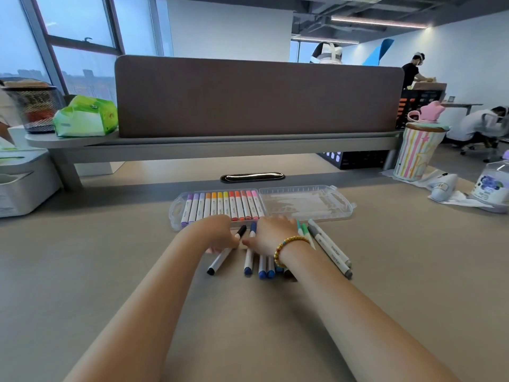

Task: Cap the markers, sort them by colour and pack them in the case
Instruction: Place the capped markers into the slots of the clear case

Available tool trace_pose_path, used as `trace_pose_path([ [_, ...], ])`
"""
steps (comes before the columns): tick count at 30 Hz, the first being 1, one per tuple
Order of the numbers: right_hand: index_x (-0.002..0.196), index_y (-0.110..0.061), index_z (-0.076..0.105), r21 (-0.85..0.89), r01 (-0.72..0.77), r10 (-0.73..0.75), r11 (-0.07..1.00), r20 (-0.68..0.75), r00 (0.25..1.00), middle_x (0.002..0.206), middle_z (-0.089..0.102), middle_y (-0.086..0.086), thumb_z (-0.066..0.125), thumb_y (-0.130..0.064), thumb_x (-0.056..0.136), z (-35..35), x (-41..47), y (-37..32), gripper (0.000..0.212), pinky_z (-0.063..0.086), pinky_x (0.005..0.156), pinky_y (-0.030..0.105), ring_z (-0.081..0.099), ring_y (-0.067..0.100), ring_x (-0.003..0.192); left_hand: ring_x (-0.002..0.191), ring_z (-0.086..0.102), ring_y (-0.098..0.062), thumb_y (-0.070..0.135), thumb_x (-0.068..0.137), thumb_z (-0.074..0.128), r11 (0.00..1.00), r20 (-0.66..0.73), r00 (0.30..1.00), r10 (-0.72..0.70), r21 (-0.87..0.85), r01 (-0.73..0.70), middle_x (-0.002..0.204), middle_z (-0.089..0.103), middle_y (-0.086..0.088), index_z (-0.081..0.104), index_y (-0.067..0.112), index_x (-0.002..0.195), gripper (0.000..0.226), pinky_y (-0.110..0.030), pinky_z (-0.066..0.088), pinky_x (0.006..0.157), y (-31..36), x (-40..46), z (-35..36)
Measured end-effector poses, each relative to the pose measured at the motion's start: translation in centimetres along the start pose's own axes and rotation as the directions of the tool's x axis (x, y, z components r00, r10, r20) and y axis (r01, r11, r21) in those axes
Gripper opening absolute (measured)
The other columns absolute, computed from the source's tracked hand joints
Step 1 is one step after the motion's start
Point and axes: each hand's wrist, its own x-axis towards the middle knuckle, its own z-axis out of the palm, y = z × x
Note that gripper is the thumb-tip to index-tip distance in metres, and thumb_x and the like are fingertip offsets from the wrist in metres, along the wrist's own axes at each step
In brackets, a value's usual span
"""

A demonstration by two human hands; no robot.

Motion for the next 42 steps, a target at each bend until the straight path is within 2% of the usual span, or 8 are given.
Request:
trace_pose_path([
  [14, 0.124, -0.015, 0.051, -0.099, 0.096, -0.077, 0.990, 0.178, 0.981, 0.121, 0.057, 0.008, 0.047, -0.032, 0.093, -1.5, 1.1, -0.2, 0.035, 0.021, 0.107, 0.048, 0.048, 0.028, 0.118, 0.060, 0.044, -0.014, 0.035, 0.092, 0.050, 0.998, 0.104, 0.994, 0.014, -0.061, -0.008, 0.069, 0.049, -0.002, 0.053, 0.011, 0.080, 0.027, -0.019, 0.038, 0.055, -0.6, 0.8, -1.0],
  [18, 0.127, -0.011, 0.049, 0.130, 0.086, -0.114, 0.988, 0.227, 0.967, 0.121, 0.055, 0.010, 0.051, -0.037, 0.092, -2.3, -0.1, 0.8, 0.044, 0.035, 0.103, 0.043, 0.050, 0.026, 0.112, 0.060, 0.043, -0.015, 0.034, 0.092, 0.049, 0.994, 0.060, 0.998, 0.011, -0.105, -0.005, 0.073, 0.050, -0.004, 0.056, 0.008, 0.089, 0.028, -0.021, 0.038, 0.054, -0.5, 0.0, -1.0],
  [20, 0.120, -0.010, 0.053, 0.256, 0.097, -0.161, 0.962, 0.240, 0.957, 0.106, 0.054, 0.009, 0.050, -0.035, 0.093, -3.1, -0.4, 1.8, 0.037, 0.042, 0.081, 0.031, 0.051, 0.020, 0.093, 0.054, 0.037, -0.014, 0.033, 0.093, 0.048, 0.987, 0.023, 1.000, 0.000, -0.163, 0.004, 0.069, 0.047, -0.004, 0.058, 0.006, 0.089, 0.028, -0.020, 0.033, 0.049, -0.2, -0.3, -1.3],
  [22, 0.103, -0.014, 0.055, 0.288, 0.108, -0.177, 0.952, 0.224, 0.958, 0.095, 0.052, 0.006, 0.049, -0.035, 0.092, -3.9, -0.4, 3.0, 0.025, 0.036, 0.064, 0.026, 0.047, 0.015, 0.076, 0.053, 0.036, -0.014, 0.032, 0.093, 0.047, 0.974, -0.028, 1.000, -0.002, -0.225, -0.005, 0.068, 0.046, -0.004, 0.059, 0.005, 0.091, 0.029, -0.020, 0.031, 0.048, 0.2, -0.4, -2.0],
  [27, 0.074, -0.018, 0.053, 0.393, 0.003, -0.090, 0.920, 0.204, 0.975, 0.077, 0.053, 0.000, 0.039, -0.035, 0.096, -6.0, 0.7, 7.0, 0.032, 0.032, 0.057, 0.023, 0.043, 0.011, 0.064, 0.050, 0.031, -0.013, 0.027, 0.097, 0.041, 0.924, -0.070, 0.996, 0.056, -0.375, -0.079, 0.065, 0.042, -0.004, 0.054, 0.007, 0.084, 0.027, -0.022, 0.028, 0.047, 2.6, 0.9, -4.7],
  [30, 0.084, -0.011, 0.060, 0.543, -0.105, -0.004, 0.833, 0.196, 0.981, 0.094, 0.070, 0.008, 0.042, -0.030, 0.094, -6.8, 2.7, 9.2, 0.028, 0.034, 0.052, 0.021, 0.048, 0.014, 0.065, 0.049, 0.030, -0.012, 0.027, 0.097, 0.043, 0.899, -0.095, 0.993, 0.065, -0.425, -0.100, 0.063, 0.041, -0.003, 0.054, 0.007, 0.082, 0.027, -0.020, 0.026, 0.045, 4.5, 3.1, -5.8],
  [36, 0.101, -0.007, 0.052, 0.703, -0.126, 0.059, 0.700, 0.119, 0.991, 0.073, 0.064, 0.001, 0.040, -0.024, 0.097, -7.7, 5.6, 9.9, 0.022, 0.032, 0.044, 0.016, 0.043, 0.009, 0.053, 0.050, 0.038, -0.014, 0.027, 0.096, 0.045, 0.855, -0.147, 0.989, 0.010, -0.512, -0.084, 0.069, 0.049, -0.007, 0.055, 0.005, 0.080, 0.029, -0.022, 0.031, 0.047, 6.5, 8.8, -5.9],
  [42, 0.109, -0.005, 0.051, 0.776, -0.139, 0.060, 0.616, 0.129, 0.990, 0.070, 0.061, 0.004, 0.041, -0.022, 0.097, -6.5, 7.9, 9.4, 0.023, 0.030, 0.047, 0.018, 0.041, 0.010, 0.054, 0.052, 0.041, -0.014, 0.028, 0.096, 0.043, 0.927, -0.086, 0.996, -0.026, -0.375, -0.008, 0.064, 0.048, -0.004, 0.053, 0.004, 0.086, 0.027, -0.023, 0.036, 0.051, 7.1, 11.2, -3.5],
])
